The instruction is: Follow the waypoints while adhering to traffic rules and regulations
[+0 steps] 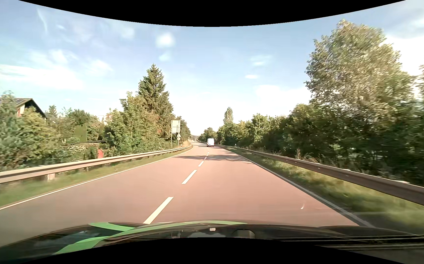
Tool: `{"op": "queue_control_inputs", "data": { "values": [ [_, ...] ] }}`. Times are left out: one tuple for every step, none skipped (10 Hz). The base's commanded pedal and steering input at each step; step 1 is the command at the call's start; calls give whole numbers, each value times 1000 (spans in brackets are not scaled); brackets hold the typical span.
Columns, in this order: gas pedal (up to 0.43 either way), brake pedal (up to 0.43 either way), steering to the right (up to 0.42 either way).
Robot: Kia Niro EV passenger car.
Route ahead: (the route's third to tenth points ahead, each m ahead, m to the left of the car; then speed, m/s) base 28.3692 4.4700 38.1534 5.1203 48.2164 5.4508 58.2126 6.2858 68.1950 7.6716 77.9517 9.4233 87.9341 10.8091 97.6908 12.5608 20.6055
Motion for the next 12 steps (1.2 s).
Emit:
{"op": "queue_control_inputs", "data": {
  "values": [
    [79, 0, -9],
    [87, 0, -9],
    [87, 0, -9],
    [98, 0, -9],
    [98, 0, -9],
    [110, 0, -9],
    [110, 0, -9],
    [110, 0, -10],
    [110, 0, -11],
    [110, 0, -12],
    [110, 0, -12],
    [98, 0, -12]
  ]
}}
